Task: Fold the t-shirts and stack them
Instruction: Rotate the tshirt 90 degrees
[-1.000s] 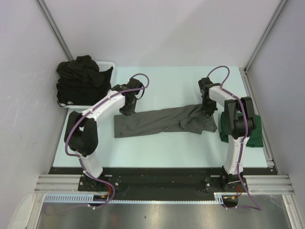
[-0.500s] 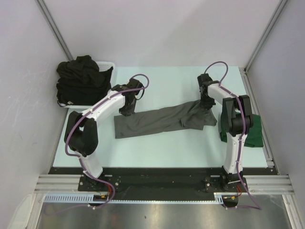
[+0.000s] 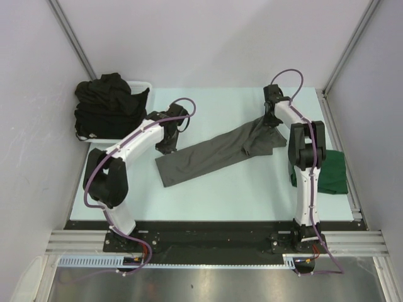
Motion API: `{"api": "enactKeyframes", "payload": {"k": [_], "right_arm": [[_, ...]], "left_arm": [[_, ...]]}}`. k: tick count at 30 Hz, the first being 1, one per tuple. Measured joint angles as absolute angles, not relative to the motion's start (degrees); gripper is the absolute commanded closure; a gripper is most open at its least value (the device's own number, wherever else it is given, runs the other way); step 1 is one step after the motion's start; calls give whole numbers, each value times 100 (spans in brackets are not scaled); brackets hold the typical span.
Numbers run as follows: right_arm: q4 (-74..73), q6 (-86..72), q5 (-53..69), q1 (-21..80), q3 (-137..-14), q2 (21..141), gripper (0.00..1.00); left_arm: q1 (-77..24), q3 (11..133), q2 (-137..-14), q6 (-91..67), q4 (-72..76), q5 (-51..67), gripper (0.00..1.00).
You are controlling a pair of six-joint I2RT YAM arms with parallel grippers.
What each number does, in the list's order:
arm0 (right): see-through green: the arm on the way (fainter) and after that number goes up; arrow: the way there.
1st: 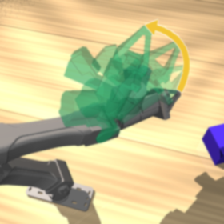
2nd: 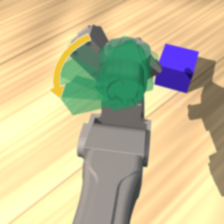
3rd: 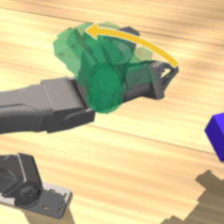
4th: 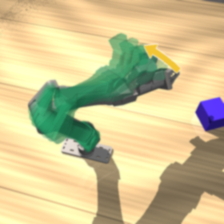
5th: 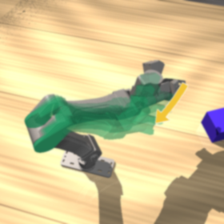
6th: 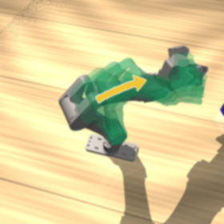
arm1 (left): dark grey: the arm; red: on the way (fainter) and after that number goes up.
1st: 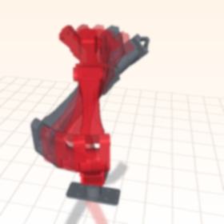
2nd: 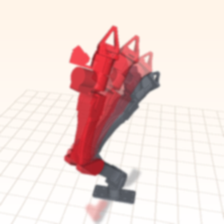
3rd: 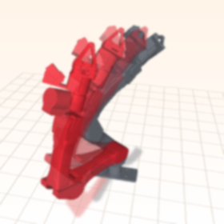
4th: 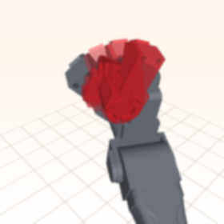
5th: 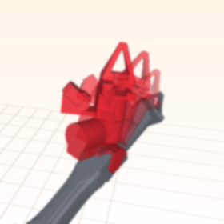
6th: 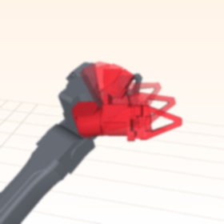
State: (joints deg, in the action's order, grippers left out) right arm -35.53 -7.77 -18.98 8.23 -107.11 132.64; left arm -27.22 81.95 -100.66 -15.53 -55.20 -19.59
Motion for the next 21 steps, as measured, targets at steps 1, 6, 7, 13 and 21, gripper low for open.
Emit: {"api": "enactKeyframes", "payload": {"k": [1, 6, 7, 13, 21], "right_arm": [[-3568, -779, -1857, 816, -10881, 13373, 100], [-3662, -744, -1704, 847, -11942, 13996, 100], [-3667, -746, -1651, 862, -12119, 14099, 100], [-3791, -746, -1382, 965, -12864, 14512, 100], [-3819, -788, -969, 1046, -13415, 14831, 100]], "left_arm": [[-2722, 8195, -10047, -1553, -5544, -1973, 100], [-2722, 8197, -9985, -1555, -5664, -2036, 100], [-2720, 8197, -9977, -1557, -5682, -2045, 100], [-2722, 8197, -9946, -1658, -5758, -2058, 100], [-2724, 8197, -9935, -1802, -5787, -2051, 100]]}}
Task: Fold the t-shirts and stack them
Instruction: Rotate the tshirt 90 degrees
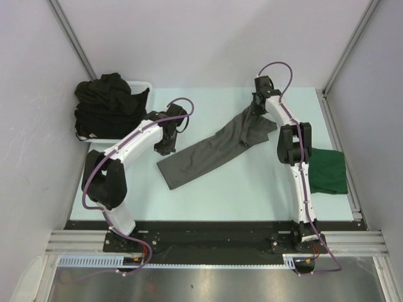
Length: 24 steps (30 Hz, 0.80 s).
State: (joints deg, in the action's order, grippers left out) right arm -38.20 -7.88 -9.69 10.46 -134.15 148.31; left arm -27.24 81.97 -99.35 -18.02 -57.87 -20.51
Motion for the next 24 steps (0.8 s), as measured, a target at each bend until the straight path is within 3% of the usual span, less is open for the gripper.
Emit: {"api": "enactKeyframes", "payload": {"k": [24], "right_arm": [[-3308, -998, -854, 913, -14127, 15283, 100]], "left_arm": [[-2724, 8197, -9780, -1857, -6084, -2082, 100]]}}
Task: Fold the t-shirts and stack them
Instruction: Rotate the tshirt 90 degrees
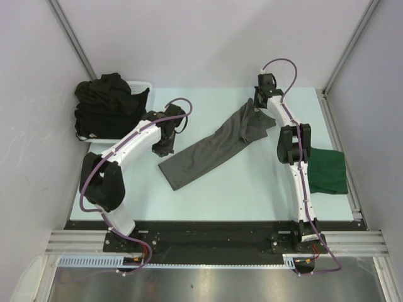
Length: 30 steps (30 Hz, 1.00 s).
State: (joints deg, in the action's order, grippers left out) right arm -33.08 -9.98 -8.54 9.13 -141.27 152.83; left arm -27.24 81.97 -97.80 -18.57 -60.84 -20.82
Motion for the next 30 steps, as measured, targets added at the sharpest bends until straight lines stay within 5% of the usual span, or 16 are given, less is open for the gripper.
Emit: {"api": "enactKeyframes", "payload": {"k": [25, 30], "right_arm": [[-2582, -1046, -812, 899, -12534, 14217, 100], [-2504, -1055, -738, 952, -12088, 13332, 85]], "left_arm": [[-2740, 8348, -10040, -1900, -5684, -1839, 100], [-2742, 8346, -10377, -1900, -5369, -1651, 100]]}}
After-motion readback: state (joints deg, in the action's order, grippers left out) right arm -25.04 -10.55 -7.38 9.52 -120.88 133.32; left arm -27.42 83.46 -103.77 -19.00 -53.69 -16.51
